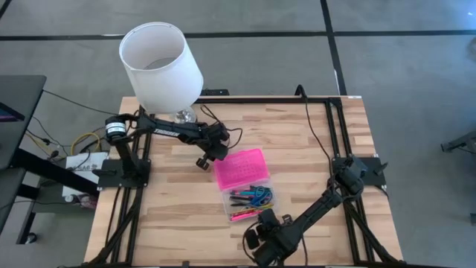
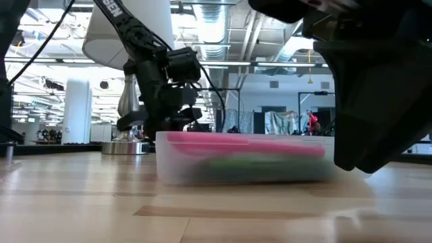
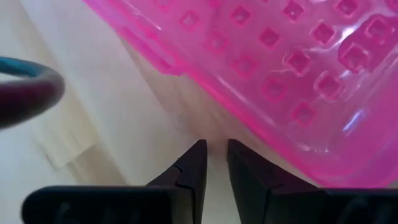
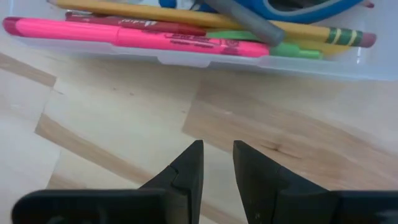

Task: Pick & place school supplies into a supply box
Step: Close the pink supply box

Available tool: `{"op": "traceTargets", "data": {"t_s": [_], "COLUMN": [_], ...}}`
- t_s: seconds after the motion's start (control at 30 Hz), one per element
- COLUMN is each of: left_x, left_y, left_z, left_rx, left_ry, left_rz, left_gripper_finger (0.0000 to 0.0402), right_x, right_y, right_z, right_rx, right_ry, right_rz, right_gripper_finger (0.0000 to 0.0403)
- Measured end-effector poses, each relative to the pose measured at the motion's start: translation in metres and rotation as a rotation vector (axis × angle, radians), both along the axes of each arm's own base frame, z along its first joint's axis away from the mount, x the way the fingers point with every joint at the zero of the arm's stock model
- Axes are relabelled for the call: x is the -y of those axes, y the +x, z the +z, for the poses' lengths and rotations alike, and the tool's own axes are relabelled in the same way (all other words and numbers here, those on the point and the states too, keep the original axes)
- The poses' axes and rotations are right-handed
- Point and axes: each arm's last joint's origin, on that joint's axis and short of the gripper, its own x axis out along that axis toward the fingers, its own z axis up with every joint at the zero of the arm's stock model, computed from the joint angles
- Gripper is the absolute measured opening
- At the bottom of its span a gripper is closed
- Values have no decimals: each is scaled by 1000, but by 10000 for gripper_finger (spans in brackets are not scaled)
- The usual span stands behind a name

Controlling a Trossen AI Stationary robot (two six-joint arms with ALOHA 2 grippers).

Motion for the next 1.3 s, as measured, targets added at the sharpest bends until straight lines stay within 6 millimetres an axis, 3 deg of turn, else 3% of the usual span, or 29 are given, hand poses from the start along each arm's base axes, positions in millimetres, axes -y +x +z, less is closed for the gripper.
{"op": "traceTargets", "data": {"t_s": [0.17, 0.4, 0.9, 1.3], "left_x": [1, -1, 2, 8], "left_y": [1, 0, -1, -3], "left_z": [-3, -3, -5, -7], "left_rx": [-4, -7, -14, -24], "left_ry": [-37, -51, -138, -333], "left_rz": [12, 20, 42, 44], "left_gripper_finger": [61, 61, 61, 61], "right_x": [0, 4, 12, 19], "right_y": [-1, -4, -6, -3], "right_z": [-1, -21, -30, -31], "right_rx": [-10, 25, 27, 24], "right_ry": [3, 18, -128, -178], "right_rz": [1, 1, 114, 124], "right_gripper_finger": [82, 82, 81, 81]}}
